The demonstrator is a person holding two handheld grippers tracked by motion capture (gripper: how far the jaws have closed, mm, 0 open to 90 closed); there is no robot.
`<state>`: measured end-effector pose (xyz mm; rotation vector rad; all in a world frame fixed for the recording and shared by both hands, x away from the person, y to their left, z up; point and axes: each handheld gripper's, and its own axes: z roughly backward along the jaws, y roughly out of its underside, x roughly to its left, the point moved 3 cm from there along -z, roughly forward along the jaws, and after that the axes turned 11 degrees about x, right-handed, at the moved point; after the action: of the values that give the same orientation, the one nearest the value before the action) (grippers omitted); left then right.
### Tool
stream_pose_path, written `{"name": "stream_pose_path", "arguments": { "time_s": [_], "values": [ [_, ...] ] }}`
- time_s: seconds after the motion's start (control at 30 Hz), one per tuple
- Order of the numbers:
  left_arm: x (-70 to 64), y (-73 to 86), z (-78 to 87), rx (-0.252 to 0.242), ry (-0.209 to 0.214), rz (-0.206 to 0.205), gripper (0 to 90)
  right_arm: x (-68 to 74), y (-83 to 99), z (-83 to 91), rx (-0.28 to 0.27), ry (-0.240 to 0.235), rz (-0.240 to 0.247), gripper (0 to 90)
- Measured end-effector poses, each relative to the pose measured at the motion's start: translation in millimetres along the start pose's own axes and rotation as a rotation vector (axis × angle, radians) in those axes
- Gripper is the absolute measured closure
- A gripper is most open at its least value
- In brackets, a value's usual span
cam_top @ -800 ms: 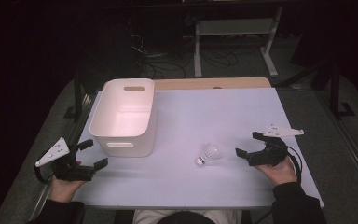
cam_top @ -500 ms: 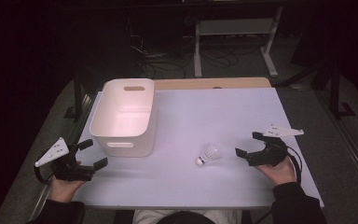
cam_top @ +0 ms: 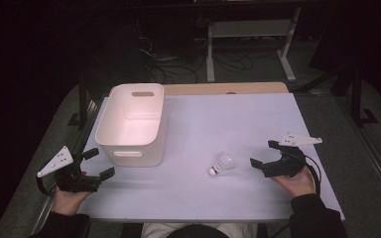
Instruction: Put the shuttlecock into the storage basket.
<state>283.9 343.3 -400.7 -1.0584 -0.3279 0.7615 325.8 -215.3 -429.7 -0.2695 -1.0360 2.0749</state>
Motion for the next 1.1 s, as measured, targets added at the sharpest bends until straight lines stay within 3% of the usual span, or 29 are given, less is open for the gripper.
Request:
{"name": "stream_pose_path", "arguments": {
  "time_s": [0.47,0.77,1.1],
  "values": [
    [-0.2,-2.2,1.5,-0.008,-0.008,0.025,0.0,-1.0,0.3,-0.3,0.003,-0.02,-0.012,0.0],
    [0.3,-10.1,6.9,-0.021,-0.018,0.021,0.0,1.3,0.0,-3.1,0.041,-0.036,0.005,0.0],
    [-3.3,-21.3,20.8,-0.043,-0.037,-0.004,0.0,-0.6,-0.6,-0.5,0.022,-0.03,-0.009,0.0]
  ]
}}
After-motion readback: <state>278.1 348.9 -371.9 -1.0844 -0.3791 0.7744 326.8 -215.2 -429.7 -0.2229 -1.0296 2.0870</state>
